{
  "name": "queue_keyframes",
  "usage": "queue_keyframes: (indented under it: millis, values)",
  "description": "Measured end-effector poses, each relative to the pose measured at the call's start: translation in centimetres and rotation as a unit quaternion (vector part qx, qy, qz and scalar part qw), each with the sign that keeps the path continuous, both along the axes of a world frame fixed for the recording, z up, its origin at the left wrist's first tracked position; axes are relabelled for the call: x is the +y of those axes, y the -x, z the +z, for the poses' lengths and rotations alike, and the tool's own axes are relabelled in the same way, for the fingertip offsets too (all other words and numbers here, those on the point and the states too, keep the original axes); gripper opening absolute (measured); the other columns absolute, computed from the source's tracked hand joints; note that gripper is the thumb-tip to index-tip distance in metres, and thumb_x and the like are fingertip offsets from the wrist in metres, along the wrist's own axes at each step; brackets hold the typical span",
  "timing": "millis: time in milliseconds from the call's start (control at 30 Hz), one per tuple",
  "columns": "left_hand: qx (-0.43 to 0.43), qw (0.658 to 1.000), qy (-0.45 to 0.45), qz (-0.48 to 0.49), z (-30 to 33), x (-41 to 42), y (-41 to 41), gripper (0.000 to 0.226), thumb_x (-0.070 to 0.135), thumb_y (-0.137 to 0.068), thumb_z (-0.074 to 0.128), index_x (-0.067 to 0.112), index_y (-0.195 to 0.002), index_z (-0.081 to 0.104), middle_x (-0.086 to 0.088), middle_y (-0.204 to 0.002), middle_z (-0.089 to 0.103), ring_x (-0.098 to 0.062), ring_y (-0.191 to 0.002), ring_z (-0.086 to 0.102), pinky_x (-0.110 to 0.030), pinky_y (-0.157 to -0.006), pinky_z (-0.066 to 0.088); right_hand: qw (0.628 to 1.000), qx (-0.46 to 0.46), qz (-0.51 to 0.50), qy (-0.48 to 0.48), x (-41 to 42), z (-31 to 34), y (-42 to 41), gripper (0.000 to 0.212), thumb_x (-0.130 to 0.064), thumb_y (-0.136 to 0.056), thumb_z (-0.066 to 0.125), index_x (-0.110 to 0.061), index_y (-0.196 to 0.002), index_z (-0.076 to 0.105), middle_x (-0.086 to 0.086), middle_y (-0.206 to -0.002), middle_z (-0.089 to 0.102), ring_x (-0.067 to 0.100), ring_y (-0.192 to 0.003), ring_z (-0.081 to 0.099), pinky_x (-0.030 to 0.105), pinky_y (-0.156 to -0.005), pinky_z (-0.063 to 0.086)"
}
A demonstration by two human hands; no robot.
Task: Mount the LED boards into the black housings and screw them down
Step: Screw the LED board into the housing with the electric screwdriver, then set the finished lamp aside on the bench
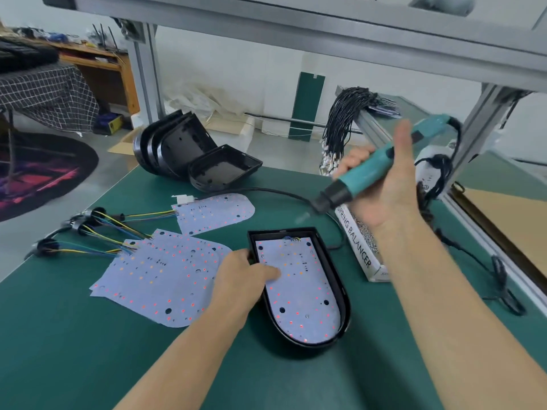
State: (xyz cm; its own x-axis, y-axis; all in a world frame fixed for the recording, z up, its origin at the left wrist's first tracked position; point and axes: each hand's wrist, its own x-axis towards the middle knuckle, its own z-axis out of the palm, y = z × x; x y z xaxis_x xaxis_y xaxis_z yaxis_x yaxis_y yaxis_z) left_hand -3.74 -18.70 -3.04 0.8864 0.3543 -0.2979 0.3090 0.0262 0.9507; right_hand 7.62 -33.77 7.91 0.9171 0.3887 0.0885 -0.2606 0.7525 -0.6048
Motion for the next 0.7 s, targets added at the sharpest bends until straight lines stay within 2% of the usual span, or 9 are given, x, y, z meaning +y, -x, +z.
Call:
queue_keyframes:
  millis: [100,167,233,333,400,500,533,633,700]
  values:
    - [-0.010,1.000,0.009,0.016,0.0,-0.2,0.2,0.036,0.022,-0.050,0.064,0.013,-0.085,0.066,-0.010,-0.082,0.073,-0.030,-0.073,0.065,-0.034,-0.067,0.050,0.965,0.040,-0.064,0.250,-3.1,-1.0,-0.2,0.054,-0.062,-0.055,0.076,-0.018,-0.069,0.048,-0.001,-0.058,0.051,0.011,-0.046,0.048,0.021,-0.046,0.044]
    - [-0.024,0.999,0.030,0.037,0.2,-0.2,0.2,0.033,0.019,-0.057,0.066,0.010,-0.088,0.064,-0.012,-0.089,0.073,-0.034,-0.085,0.067,-0.048,-0.083,0.053,0.894,0.028,-0.058,0.443,-5.0,-2.5,0.6,0.061,-0.062,-0.050,0.078,-0.017,-0.080,0.050,0.001,-0.061,0.052,0.013,-0.044,0.049,0.024,-0.043,0.045]
    - [-0.036,0.995,0.070,0.065,0.5,0.1,0.2,0.019,0.007,-0.072,0.067,0.004,-0.090,0.061,-0.017,-0.092,0.071,-0.032,-0.082,0.064,-0.053,-0.090,0.049,0.822,-0.011,-0.058,0.566,-6.6,-4.1,1.8,0.054,-0.055,-0.059,0.080,-0.020,-0.090,0.052,0.004,-0.066,0.053,0.014,-0.045,0.050,0.026,-0.043,0.045]
    - [-0.031,0.988,0.113,0.097,0.7,0.6,0.2,0.011,-0.005,-0.084,0.059,0.004,-0.090,0.061,-0.024,-0.097,0.068,-0.034,-0.083,0.064,-0.058,-0.089,0.050,0.757,-0.072,-0.068,0.646,-7.6,-5.4,3.5,0.043,-0.043,-0.074,0.078,-0.019,-0.099,0.053,0.005,-0.062,0.058,0.016,-0.045,0.052,0.027,-0.044,0.046]
    - [-0.043,0.984,0.133,0.106,1.1,0.5,0.4,0.012,-0.005,-0.085,0.057,0.005,-0.089,0.061,-0.021,-0.092,0.069,-0.033,-0.079,0.065,-0.055,-0.083,0.053,0.696,-0.116,-0.075,0.705,-7.2,-5.7,4.2,0.046,-0.047,-0.076,0.074,-0.012,-0.096,0.051,0.004,-0.059,0.060,0.019,-0.046,0.054,0.030,-0.047,0.048]
    - [-0.083,0.977,0.157,0.120,1.9,0.4,0.6,0.013,-0.004,-0.086,0.057,0.008,-0.087,0.064,-0.012,-0.083,0.070,-0.027,-0.072,0.064,-0.049,-0.077,0.055,0.534,-0.188,-0.093,0.819,-6.2,-6.2,5.3,0.048,-0.057,-0.080,0.065,-0.015,-0.091,0.045,0.001,-0.079,0.058,0.024,-0.072,0.057,0.033,-0.063,0.043]
    - [-0.099,0.975,0.159,0.121,2.3,0.3,0.7,0.015,-0.004,-0.086,0.057,0.009,-0.087,0.065,-0.009,-0.080,0.071,-0.026,-0.070,0.065,-0.047,-0.075,0.056,0.503,-0.202,-0.101,0.834,-5.8,-6.5,5.8,0.048,-0.058,-0.081,0.063,-0.016,-0.092,0.043,0.000,-0.082,0.055,0.025,-0.078,0.055,0.033,-0.065,0.039]
    - [-0.143,0.973,0.149,0.106,3.4,-0.3,0.8,0.019,-0.004,-0.087,0.056,0.011,-0.090,0.066,-0.004,-0.081,0.074,-0.024,-0.071,0.068,-0.043,-0.074,0.056,0.451,-0.232,-0.114,0.854,-4.7,-7.1,7.0,0.044,-0.051,-0.086,0.061,-0.014,-0.100,0.041,0.006,-0.097,0.059,0.030,-0.096,0.059,0.033,-0.068,0.034]
    - [-0.159,0.972,0.147,0.094,3.9,-0.8,0.9,0.020,-0.005,-0.087,0.056,0.011,-0.091,0.067,-0.005,-0.083,0.075,-0.023,-0.072,0.068,-0.043,-0.075,0.056,0.398,-0.248,-0.111,0.876,-4.2,-7.3,7.3,0.041,-0.043,-0.089,0.059,-0.010,-0.109,0.044,0.009,-0.110,0.061,0.029,-0.105,0.060,0.032,-0.072,0.038]
